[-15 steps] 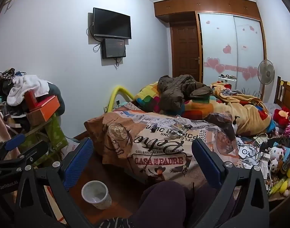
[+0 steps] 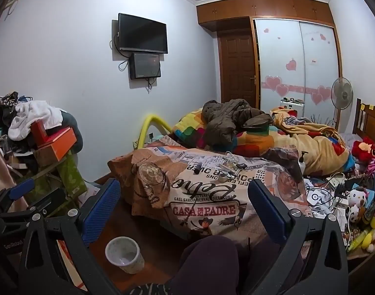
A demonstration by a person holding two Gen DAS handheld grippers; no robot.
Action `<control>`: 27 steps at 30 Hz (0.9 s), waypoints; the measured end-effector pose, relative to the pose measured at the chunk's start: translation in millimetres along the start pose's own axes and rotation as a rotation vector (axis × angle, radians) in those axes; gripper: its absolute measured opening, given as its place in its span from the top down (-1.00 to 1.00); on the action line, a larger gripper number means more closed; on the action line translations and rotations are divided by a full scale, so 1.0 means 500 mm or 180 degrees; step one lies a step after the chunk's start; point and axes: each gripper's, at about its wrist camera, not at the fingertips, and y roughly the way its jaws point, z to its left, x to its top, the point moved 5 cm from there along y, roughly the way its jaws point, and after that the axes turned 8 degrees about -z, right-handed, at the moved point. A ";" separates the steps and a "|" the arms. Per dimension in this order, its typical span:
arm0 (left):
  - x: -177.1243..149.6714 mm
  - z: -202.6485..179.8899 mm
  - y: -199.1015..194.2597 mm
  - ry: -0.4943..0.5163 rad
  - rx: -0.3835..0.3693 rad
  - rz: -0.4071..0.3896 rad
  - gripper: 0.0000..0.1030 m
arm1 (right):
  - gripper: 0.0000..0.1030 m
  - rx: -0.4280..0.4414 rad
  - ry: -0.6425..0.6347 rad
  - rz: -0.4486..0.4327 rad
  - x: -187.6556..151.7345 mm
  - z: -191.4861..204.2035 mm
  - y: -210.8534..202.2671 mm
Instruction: Collect trash
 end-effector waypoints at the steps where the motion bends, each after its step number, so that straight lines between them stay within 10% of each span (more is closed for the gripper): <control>1: 0.000 -0.003 0.003 0.0007 0.0000 -0.0001 -1.00 | -1.00 -0.0005 0.0001 -0.0003 0.002 -0.001 -0.001; 27: 0.006 -0.005 -0.024 0.0058 -0.0043 -0.0061 -1.00 | -1.00 -0.0034 -0.0029 -0.0083 0.006 -0.001 -0.012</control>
